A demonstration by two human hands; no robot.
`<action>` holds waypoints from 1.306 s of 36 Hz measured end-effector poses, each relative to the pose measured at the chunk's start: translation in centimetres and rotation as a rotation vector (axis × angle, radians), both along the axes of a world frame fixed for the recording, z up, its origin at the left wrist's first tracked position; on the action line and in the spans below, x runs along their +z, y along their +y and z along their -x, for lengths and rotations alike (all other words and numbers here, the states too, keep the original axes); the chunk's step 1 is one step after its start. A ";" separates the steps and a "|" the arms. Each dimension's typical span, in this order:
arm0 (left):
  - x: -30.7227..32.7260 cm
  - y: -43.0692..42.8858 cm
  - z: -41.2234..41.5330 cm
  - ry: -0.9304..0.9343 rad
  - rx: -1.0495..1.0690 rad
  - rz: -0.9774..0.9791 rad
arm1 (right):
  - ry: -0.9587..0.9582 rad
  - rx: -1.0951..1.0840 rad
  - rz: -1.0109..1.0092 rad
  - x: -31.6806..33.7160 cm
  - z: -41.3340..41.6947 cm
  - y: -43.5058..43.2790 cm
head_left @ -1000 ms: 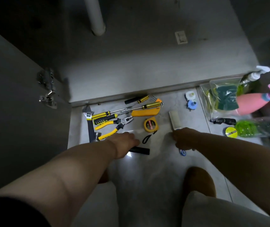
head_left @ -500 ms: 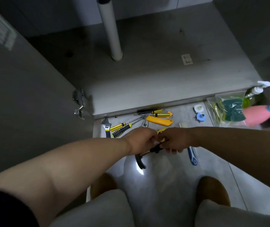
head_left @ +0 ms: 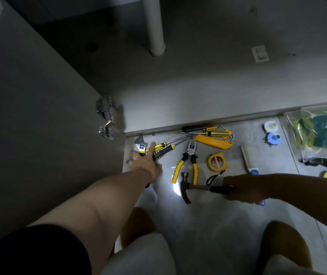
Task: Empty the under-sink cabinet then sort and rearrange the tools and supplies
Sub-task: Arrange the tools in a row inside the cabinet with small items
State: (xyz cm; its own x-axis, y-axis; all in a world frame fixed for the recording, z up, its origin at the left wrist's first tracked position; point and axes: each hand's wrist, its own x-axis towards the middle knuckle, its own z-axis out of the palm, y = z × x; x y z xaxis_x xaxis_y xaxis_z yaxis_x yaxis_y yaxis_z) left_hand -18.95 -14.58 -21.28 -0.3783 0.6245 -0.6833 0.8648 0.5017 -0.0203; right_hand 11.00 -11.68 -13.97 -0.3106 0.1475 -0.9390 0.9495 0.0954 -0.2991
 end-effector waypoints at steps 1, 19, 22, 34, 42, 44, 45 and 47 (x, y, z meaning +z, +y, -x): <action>0.0 0.1 -0.4 0.016 -0.029 -0.018 | 0.019 0.083 -0.073 -0.2 -0.1 -0.2; 0.9 -0.8 -10.4 -0.466 -0.204 -0.242 | 0.031 -0.411 -0.004 4.6 -9.5 6.1; 1.4 -0.1 -12.2 -0.643 -0.164 -0.246 | 0.110 -0.554 0.000 4.2 -9.4 5.1; 5.9 2.2 -5.2 -1.337 0.920 0.211 | 0.290 -0.851 -0.166 -0.2 3.5 -2.5; 5.2 0.0 -2.8 -1.118 0.963 0.064 | 0.351 -0.845 0.013 -0.6 14.5 -5.1; 4.7 -0.3 -2.5 -1.044 1.035 -0.026 | 0.378 -0.746 -0.050 -1.2 15.3 -5.1; 4.5 -0.3 -2.3 -1.026 1.073 -0.057 | 0.390 -0.703 -0.084 -1.6 15.2 -5.0; 3.8 -0.2 -1.6 -1.027 1.120 -0.081 | 0.339 -0.584 -0.189 -2.3 14.4 -4.5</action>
